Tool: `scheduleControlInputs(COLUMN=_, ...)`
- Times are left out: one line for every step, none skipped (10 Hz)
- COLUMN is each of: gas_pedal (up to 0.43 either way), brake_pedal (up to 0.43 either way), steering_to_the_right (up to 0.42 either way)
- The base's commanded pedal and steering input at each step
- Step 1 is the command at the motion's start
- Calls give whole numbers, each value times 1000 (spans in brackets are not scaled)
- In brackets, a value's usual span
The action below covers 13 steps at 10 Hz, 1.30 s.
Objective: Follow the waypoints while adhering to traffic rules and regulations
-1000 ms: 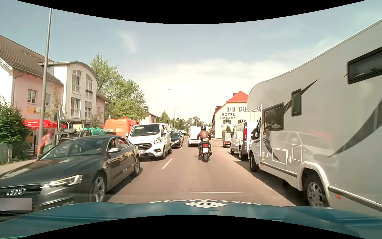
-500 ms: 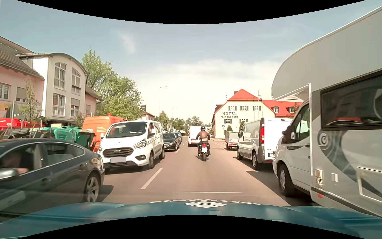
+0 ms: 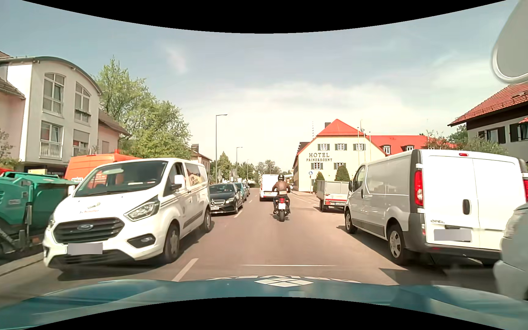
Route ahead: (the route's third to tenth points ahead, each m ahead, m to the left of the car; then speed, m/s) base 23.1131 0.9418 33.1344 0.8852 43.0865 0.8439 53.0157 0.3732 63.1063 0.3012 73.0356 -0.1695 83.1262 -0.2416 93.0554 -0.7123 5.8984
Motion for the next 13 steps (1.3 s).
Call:
scheduleControlInputs(gas_pedal=110, brake_pedal=0, steering_to_the_right=4)
scheduleControlInputs(gas_pedal=110, brake_pedal=0, steering_to_the_right=8)
scheduleControlInputs(gas_pedal=110, brake_pedal=0, steering_to_the_right=12)
scheduleControlInputs(gas_pedal=110, brake_pedal=0, steering_to_the_right=13)
scheduleControlInputs(gas_pedal=110, brake_pedal=0, steering_to_the_right=13)
scheduleControlInputs(gas_pedal=110, brake_pedal=0, steering_to_the_right=13)
scheduleControlInputs(gas_pedal=110, brake_pedal=0, steering_to_the_right=14)
scheduleControlInputs(gas_pedal=110, brake_pedal=0, steering_to_the_right=12)
scheduleControlInputs(gas_pedal=110, brake_pedal=0, steering_to_the_right=8)
scheduleControlInputs(gas_pedal=110, brake_pedal=0, steering_to_the_right=5)
scheduleControlInputs(gas_pedal=110, brake_pedal=0, steering_to_the_right=3)
scheduleControlInputs(gas_pedal=110, brake_pedal=0, steering_to_the_right=0)
scheduleControlInputs(gas_pedal=110, brake_pedal=0, steering_to_the_right=-4)
